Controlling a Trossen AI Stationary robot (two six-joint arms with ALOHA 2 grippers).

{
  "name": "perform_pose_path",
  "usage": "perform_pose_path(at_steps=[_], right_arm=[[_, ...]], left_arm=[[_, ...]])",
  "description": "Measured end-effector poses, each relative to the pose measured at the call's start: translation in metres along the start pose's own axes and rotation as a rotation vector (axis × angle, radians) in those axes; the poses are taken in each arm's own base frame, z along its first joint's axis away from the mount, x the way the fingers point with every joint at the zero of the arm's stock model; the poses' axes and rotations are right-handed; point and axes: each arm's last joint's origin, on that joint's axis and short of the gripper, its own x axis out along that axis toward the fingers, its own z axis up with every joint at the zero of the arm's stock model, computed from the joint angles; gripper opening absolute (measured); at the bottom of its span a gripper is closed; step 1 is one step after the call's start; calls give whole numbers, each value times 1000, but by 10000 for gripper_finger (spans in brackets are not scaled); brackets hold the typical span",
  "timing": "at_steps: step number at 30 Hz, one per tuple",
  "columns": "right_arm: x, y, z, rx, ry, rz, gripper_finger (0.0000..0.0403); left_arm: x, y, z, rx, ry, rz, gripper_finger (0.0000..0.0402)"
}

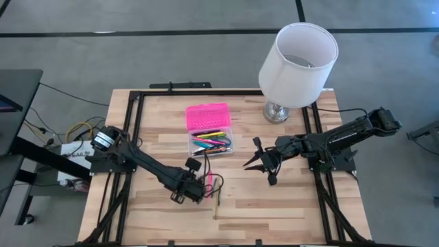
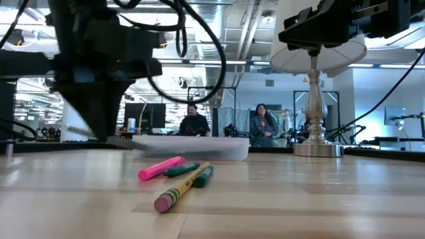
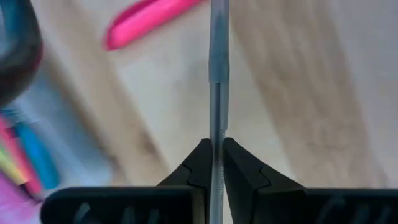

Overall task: Pick & place school supplies into a supply box
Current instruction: Put the gray pen into the pink supply box

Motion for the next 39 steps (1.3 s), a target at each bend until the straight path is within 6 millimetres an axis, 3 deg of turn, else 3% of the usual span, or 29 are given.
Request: perform_pose_path(at_steps=[8, 18, 24, 30, 39], right_arm=[[0, 0, 0, 0, 0, 0, 55], [0, 0, 0, 0, 0, 0, 55], [0, 0, 0, 1, 3, 1, 55], [0, 1, -3, 7, 32, 11, 55], [0, 2, -4, 13, 46, 16, 55]], left_arm=[[-9, 21, 7, -62, -15, 199, 18], [3, 82, 0, -352, 13, 484, 18], [14, 127, -1, -468, -57, 461, 18], [25, 165, -7, -530, -154, 272, 18], [31, 184, -21, -579, -130, 222, 18]])
